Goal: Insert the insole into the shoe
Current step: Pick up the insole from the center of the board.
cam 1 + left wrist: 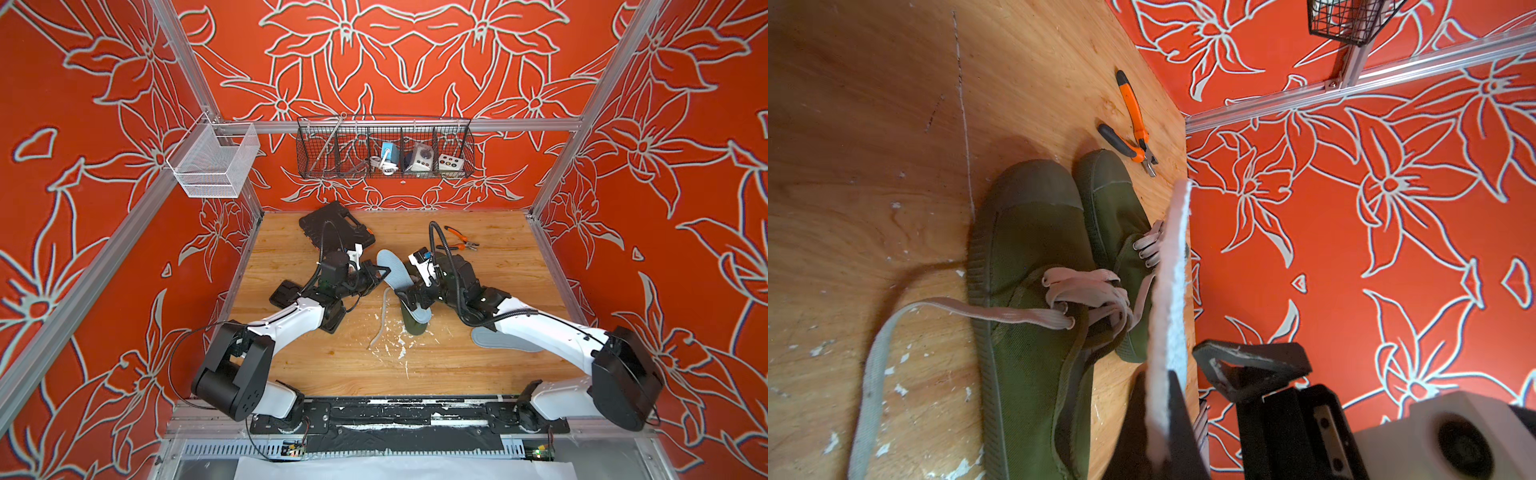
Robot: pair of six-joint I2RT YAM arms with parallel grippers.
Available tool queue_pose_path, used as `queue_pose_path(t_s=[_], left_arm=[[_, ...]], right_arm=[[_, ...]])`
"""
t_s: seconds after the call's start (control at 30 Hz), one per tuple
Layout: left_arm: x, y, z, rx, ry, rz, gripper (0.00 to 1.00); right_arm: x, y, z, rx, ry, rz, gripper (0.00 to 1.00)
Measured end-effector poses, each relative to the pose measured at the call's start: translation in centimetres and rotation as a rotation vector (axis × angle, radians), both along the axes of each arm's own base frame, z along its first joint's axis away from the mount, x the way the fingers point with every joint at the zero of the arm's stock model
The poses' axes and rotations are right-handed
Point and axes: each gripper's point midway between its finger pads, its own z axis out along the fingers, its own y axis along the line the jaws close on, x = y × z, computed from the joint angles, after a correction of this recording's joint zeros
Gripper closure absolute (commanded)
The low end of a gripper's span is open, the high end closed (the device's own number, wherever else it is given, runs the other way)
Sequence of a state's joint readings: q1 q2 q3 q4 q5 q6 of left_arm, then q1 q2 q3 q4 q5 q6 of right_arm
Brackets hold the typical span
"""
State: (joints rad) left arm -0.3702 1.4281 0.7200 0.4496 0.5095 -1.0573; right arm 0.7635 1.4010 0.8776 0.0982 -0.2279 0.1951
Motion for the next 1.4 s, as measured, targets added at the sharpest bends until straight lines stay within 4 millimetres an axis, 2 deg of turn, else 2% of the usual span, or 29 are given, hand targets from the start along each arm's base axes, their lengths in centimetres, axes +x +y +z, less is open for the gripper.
queue_pose_path(t_s=[0.2, 0.27, 0.47, 0.6, 0.67, 0.77, 0.83, 0.9, 0.97, 1.07, 1.17, 1.3, 1.4], left_arm=[[-0.2, 0.0, -0.4, -0.015, 0.025, 0.004, 1.00], [-0.3, -0.1, -0.4, -0.018, 0.032, 0.001, 1.00], [-0.4, -0.2, -0.7, -0.018, 0.043, -0.008, 1.00], [-0.4, -0.3, -1.3, -0.021, 0.066, -0.014, 1.00], [-0.2, -0.3, -1.7, -0.023, 0.076, -0.014, 0.89], [-0.2, -0.5, -2.1, -0.030, 0.100, -0.020, 0.63], [-0.3, -0.7, -2.0, -0.034, 0.103, -0.032, 0.50], [-0.2, -0.8, -1.6, -0.039, 0.096, -0.040, 0.41], [0.0, -0.9, -1.1, -0.034, 0.078, -0.047, 0.39], [0.6, -1.0, -0.3, -0.004, 0.047, -0.053, 0.39], [1.4, -0.8, 0.4, 0.065, -0.006, -0.050, 0.39], [2.5, -0.2, 1.0, 0.263, -0.098, -0.045, 0.41], [2.9, -1.2, 1.7, 0.475, -0.217, -0.078, 0.43]], right_arm=[[0.5, 1.5, -3.7, -0.051, 0.047, 0.008, 0.01], [0.7, 1.8, -4.2, -0.062, 0.054, 0.006, 0.02], [1.3, 2.2, -3.1, -0.049, 0.022, 0.003, 0.14], [1.4, 2.2, -2.6, -0.052, -0.003, 0.007, 0.34], [1.4, 2.1, -2.4, -0.054, -0.011, 0.009, 0.39], [1.3, 2.0, -2.6, -0.070, -0.017, 0.019, 0.46], [1.1, 1.8, -2.9, -0.088, -0.008, 0.021, 0.50], [0.9, 1.4, -3.2, -0.113, 0.009, 0.019, 0.53], [0.8, 1.1, -3.2, -0.137, 0.031, 0.010, 0.58], [1.1, 0.2, -2.5, -0.159, 0.048, -0.019, 0.63], [1.3, -1.9, -1.7, -0.174, 0.071, -0.072, 0.66], [2.1, -6.0, -0.1, -0.174, 0.093, -0.179, 0.66], [2.6, -9.8, 1.3, -0.166, 0.093, -0.273, 0.65]])
